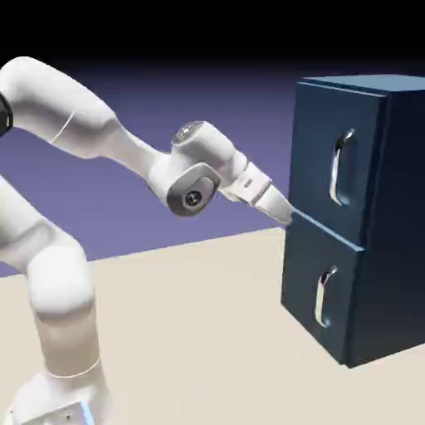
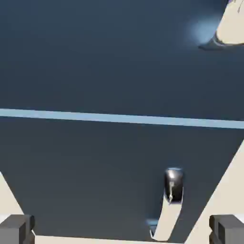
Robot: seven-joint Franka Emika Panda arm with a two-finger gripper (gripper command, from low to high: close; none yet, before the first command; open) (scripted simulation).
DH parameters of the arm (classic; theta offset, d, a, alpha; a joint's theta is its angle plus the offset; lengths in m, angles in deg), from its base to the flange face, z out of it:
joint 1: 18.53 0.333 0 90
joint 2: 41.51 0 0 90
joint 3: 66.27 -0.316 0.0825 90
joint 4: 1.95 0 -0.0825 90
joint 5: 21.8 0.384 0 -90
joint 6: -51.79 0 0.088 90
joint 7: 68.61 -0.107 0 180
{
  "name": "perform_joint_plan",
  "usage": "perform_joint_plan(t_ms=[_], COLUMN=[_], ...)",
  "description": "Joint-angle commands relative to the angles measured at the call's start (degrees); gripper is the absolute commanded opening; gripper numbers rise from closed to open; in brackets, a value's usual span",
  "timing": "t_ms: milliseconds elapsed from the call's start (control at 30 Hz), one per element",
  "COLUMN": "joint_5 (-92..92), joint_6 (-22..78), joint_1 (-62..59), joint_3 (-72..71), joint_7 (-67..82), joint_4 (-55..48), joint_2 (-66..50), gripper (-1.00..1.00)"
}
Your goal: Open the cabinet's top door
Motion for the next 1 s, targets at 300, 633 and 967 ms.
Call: perform_joint_plan(t_ms=[300,633,967], joint_5=[-24.9,-49.8,-74.8], joint_6=[2.2,4.4,6.6], joint_1=[8.8,17.6,26.3], joint_3=[9.4,18.9,28.3], joint_7=[9.0,18.0,27.1], joint_4=[-3.3,-6.7,-10.0], joint_2=[3.6,7.2,10.7], gripper=[1.0,1.0,1.0])
